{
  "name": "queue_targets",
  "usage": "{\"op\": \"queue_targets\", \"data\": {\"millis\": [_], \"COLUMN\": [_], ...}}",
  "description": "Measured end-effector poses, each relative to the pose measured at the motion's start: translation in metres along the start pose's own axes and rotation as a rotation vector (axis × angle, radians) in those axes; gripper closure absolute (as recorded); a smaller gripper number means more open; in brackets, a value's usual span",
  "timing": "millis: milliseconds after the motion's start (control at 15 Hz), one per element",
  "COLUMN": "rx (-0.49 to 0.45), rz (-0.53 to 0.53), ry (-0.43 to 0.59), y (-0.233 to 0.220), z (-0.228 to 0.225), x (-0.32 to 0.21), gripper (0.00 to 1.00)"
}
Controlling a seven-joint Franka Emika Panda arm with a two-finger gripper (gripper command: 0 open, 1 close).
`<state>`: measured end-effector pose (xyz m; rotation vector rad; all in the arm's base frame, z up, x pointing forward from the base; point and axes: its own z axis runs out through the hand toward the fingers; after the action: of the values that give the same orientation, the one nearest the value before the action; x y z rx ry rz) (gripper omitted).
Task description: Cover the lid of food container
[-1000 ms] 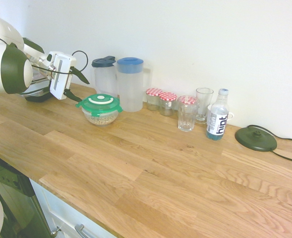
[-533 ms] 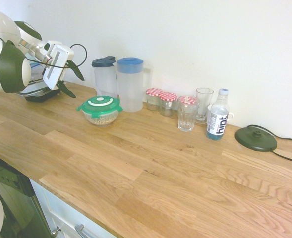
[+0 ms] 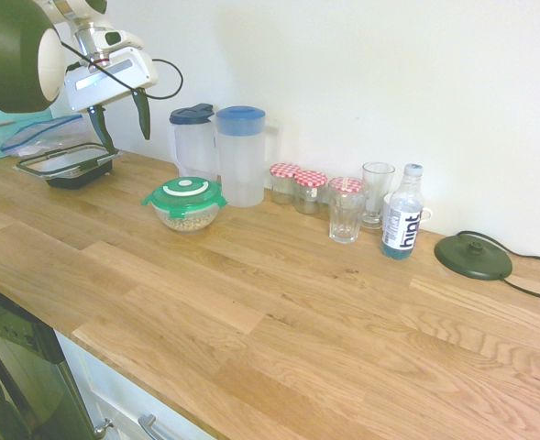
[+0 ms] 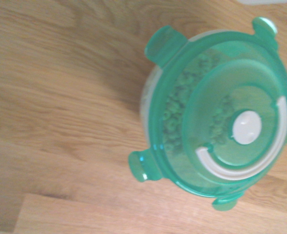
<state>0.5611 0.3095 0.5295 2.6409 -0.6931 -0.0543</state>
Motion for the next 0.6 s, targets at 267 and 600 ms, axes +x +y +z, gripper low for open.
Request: {"op": "queue_targets", "data": {"millis": [267,600], "rx": [0.216,0.234], "rz": [0.009,0.044], "ry": [-0.143,-0.118], "y": [0.038,0.117], "z": [0.010,0.030], "x": [0.021,0.033], "gripper": [0.00,0.00]}}
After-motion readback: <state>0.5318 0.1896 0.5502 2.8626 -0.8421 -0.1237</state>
